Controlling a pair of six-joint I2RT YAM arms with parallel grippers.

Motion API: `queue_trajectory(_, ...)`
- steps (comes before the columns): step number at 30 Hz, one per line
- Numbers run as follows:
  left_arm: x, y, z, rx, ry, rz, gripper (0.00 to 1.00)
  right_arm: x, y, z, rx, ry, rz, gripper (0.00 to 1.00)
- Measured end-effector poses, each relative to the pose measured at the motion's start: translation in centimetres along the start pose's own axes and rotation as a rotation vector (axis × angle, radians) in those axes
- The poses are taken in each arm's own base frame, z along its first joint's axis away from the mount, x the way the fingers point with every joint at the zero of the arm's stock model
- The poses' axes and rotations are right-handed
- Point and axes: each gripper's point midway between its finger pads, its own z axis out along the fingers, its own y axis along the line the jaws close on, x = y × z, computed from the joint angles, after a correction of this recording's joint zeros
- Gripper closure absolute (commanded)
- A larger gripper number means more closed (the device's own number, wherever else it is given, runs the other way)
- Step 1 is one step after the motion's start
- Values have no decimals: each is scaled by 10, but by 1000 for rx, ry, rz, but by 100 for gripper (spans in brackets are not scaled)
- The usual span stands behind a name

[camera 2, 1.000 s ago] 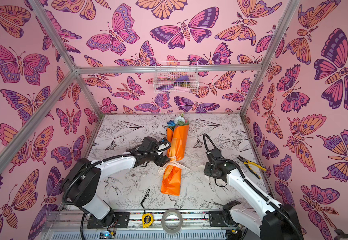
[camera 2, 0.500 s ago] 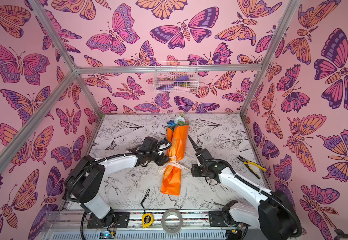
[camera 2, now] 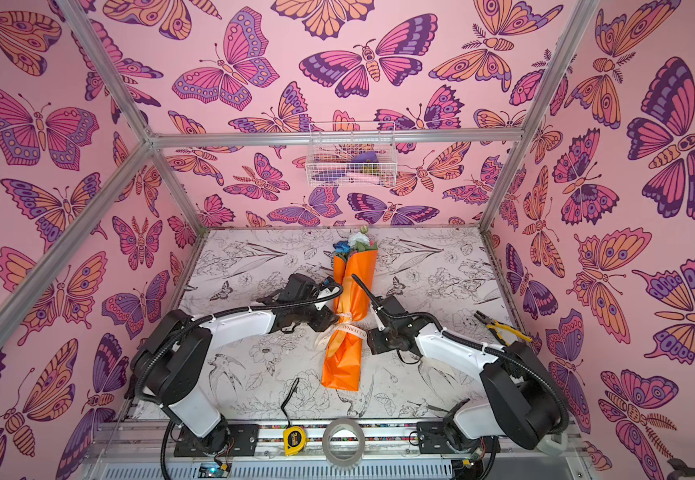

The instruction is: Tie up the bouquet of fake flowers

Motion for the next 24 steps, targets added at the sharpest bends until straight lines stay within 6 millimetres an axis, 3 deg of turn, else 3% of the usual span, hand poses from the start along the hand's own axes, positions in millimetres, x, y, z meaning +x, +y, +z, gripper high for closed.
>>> queue_trajectory(4, 4, 0, 4, 4, 13, -4, 51, 0, 1, 10, -4, 15, -20, 40)
queue_trajectory(6, 4, 0, 4, 6, 13, -5, 58, 2, 1, 15, -4, 28, -21, 47)
queue_trajectory(8, 4, -1, 4, 10, 13, -7, 69, 4, 1, 19, -3, 40, -22, 63)
queue_trajectory(10, 4, -1, 6, 15, 16, -11, 81, 5, 1, 22, -3, 50, -26, 85)
queue_trajectory(13, 4, -2, 6, 21, 17, -8, 93, 2, 1, 22, -4, 46, -13, 100)
queue_trajectory(16, 4, -2, 6, 20, 15, -17, 100, -4, 4, 20, -9, 32, -9, 100)
queue_trajectory(24, -12, -8, -14, 15, -95, -27, 100, -39, 25, -18, -96, -79, 34, 100)
